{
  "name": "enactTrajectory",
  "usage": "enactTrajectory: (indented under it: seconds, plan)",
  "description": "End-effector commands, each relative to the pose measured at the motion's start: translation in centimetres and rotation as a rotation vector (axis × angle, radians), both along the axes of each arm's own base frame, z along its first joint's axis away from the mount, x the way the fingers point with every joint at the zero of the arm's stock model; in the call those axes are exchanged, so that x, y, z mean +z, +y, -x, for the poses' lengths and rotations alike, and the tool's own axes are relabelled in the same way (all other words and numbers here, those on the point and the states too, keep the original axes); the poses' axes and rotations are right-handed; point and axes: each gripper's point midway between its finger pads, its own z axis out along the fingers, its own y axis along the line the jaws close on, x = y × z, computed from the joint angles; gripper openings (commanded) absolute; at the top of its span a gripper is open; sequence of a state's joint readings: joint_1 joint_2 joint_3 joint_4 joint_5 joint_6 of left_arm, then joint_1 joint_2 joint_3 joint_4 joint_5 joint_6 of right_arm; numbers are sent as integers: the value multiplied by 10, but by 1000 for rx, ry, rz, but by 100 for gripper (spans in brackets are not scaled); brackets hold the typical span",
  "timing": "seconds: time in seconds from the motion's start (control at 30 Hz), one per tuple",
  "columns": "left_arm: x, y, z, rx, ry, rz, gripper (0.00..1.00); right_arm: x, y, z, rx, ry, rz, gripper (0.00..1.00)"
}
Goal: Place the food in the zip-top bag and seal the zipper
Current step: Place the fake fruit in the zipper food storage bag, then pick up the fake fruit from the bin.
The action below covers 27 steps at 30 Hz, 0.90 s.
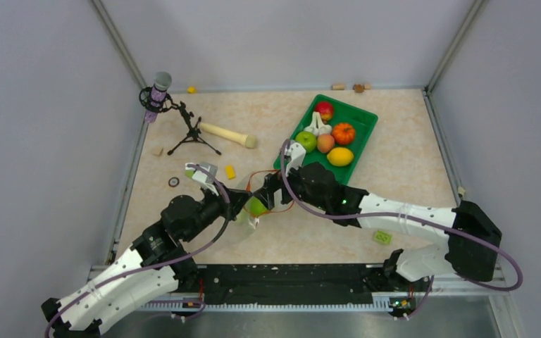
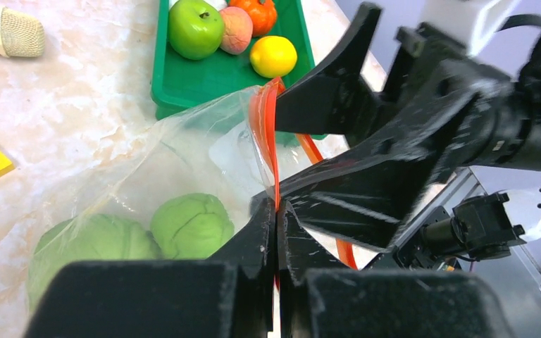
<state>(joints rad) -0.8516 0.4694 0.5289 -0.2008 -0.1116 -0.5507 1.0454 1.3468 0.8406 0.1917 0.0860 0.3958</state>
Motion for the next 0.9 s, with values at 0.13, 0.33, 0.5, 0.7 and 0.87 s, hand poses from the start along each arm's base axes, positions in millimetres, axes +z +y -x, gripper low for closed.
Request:
enactTrajectory:
  seconds: [0.13,0.33,0.5,0.7,0.87]
  plan:
    - [13,10,-11,85,-37,32,0,68,-27,4,-72,-99,-124,99]
    - [12,37,-20,240,-12,56,0,68,-68,-12,-292,-83,-109,99]
    - [17,52,-20,307,-15,84,0,52,-110,-45,-535,-48,-49,99]
    - [18,59,-20,334,-19,102,0,16,-132,-94,-606,122,-32,99]
    - [13,59,-24,352,-12,82,0,-10,-132,-140,-650,129,91,99]
